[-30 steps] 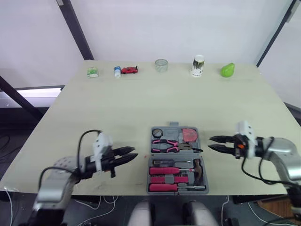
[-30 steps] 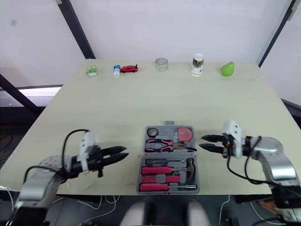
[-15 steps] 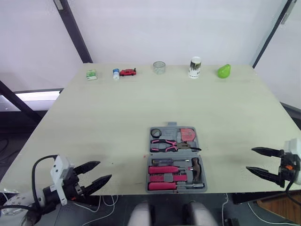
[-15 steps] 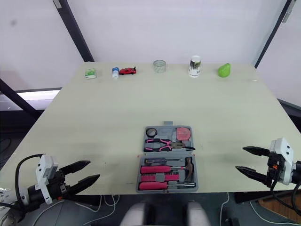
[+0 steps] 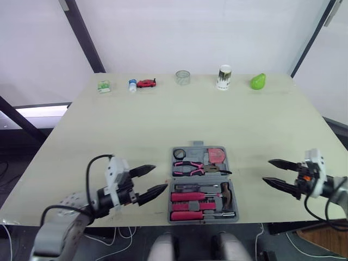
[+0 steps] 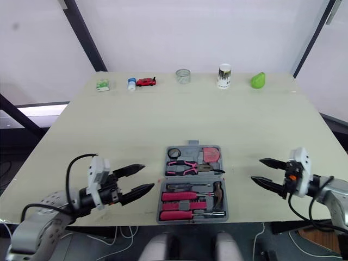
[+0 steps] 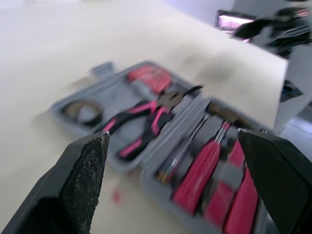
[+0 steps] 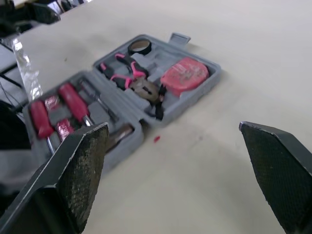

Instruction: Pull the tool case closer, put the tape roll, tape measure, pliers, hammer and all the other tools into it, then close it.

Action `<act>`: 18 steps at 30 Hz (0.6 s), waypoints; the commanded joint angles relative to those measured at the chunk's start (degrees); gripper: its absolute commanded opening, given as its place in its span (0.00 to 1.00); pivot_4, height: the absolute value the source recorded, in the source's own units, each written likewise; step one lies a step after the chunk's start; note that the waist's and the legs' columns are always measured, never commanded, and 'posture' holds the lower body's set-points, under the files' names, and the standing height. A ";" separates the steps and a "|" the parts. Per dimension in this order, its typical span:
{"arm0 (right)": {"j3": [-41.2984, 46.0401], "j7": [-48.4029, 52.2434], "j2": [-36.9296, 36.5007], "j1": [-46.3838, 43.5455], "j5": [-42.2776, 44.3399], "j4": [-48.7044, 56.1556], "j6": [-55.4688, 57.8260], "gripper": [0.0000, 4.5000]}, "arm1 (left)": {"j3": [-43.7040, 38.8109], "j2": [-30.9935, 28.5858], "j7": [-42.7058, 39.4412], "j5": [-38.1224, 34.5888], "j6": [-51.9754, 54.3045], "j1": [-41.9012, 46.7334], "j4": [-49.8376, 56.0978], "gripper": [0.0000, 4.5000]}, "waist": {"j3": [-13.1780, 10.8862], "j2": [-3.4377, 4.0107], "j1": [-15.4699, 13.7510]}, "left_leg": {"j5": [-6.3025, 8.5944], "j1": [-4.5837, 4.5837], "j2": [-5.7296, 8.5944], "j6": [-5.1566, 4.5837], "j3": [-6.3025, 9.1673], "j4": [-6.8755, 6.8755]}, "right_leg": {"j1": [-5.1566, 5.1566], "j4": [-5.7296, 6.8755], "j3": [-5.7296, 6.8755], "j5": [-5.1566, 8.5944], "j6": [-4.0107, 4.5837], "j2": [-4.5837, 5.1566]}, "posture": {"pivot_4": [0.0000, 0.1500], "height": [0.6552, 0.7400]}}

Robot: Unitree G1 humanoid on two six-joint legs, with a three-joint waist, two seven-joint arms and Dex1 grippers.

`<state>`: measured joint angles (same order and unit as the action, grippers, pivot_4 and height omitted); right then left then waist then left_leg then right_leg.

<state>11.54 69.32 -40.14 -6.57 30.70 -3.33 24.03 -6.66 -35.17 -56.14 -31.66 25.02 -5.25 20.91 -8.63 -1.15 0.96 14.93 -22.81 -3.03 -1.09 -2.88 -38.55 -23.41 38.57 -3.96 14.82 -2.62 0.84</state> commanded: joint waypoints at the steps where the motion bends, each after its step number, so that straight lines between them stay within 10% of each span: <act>1: -3.49 -3.19 -0.92 -7.09 0.73 0.67 9.04 1.00 | 5.01 0.29 -2.51 0.63 -0.27 3.75 -1.69 0.81 | 0.00 0.01 0.00 | 0.00 -0.02 0.01 0.00 0.01 0.00 | -0.02 0.00 -0.01 0.00 0.00 0.00 | 1.00 1.00; 12: -19.92 -3.25 -3.40 -22.31 -5.95 -4.66 24.90 1.00 | 17.22 3.46 -10.69 8.78 -10.90 9.86 -15.83 0.05 | -0.01 0.01 -0.30 | 0.00 -0.22 0.10 -0.01 -0.02 0.11 | -0.09 -0.11 0.13 0.01 0.00 0.03 | 1.00 1.00; 18: -24.39 -2.00 -2.03 -26.78 -8.13 -9.60 27.44 1.00 | 19.60 3.51 -14.15 12.81 -17.14 12.44 -23.12 0.01 | -0.01 0.01 -0.02 | 0.00 -0.21 0.11 -0.01 0.00 0.12 | -0.10 -0.11 0.12 0.00 0.00 0.03 | 1.00 1.00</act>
<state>-12.19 66.65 -42.28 -31.94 23.20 -12.00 50.90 12.09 -31.70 -68.97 -19.59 10.18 6.87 -1.68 -8.63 -1.14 0.94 14.93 -23.01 -2.94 -1.09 -2.87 -38.43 -23.51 38.47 -3.85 14.83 -2.62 0.87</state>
